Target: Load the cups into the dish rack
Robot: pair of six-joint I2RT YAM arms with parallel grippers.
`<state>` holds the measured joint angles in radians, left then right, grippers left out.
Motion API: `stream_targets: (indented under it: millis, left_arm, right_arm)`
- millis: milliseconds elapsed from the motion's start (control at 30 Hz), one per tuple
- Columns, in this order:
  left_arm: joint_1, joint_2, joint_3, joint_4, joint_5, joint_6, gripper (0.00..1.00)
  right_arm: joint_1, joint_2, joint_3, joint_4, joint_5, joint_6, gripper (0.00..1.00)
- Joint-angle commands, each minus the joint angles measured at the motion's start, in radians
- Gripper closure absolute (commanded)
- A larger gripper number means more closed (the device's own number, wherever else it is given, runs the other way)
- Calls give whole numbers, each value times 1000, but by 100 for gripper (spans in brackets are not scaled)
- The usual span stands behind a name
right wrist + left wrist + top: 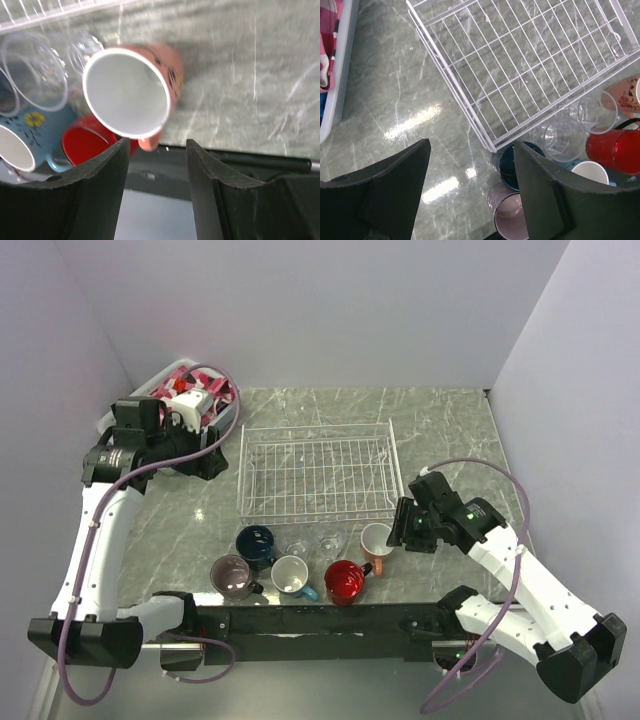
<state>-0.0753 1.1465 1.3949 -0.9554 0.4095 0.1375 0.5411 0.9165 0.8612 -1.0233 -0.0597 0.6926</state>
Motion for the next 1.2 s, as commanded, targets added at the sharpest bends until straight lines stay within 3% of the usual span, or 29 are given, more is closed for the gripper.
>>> stream_targets:
  millis: [0,267,533,633,733,767,867,1067,1167]
  left_arm:
    - [-3,-56,-10,-6,-11,-6,26]
    - [-3,-80,-11,-8,-11,14,25]
    - [-3,-64,-31,18,11,10,25]
    - [-3,-65,-39,33,12,-1,25]
    - [-3,-64,-39,43,12,-9,26]
    - [-3,-62,-39,46,15,-13,26]
    - [-3,-53,-19,53,35,-27,24]
    - [-14,-10,55,69,89,-49,12]
    - [-15,28,134,50,115,-73,1]
  right_arm:
    - [8,-13,-27,106,58,25,44]
    - [17,1,-183,196,81,74,48]
    - [33,125,-188,284,110,64,52]
    - [43,176,-171,295,124,51,61]
    - [56,199,-168,301,129,47,78]
    - [56,199,-166,301,127,50,89]
    - [66,167,-153,273,135,58,100]
    - [72,-32,-28,68,136,61,100]
    - [71,-126,100,-46,83,68,100]
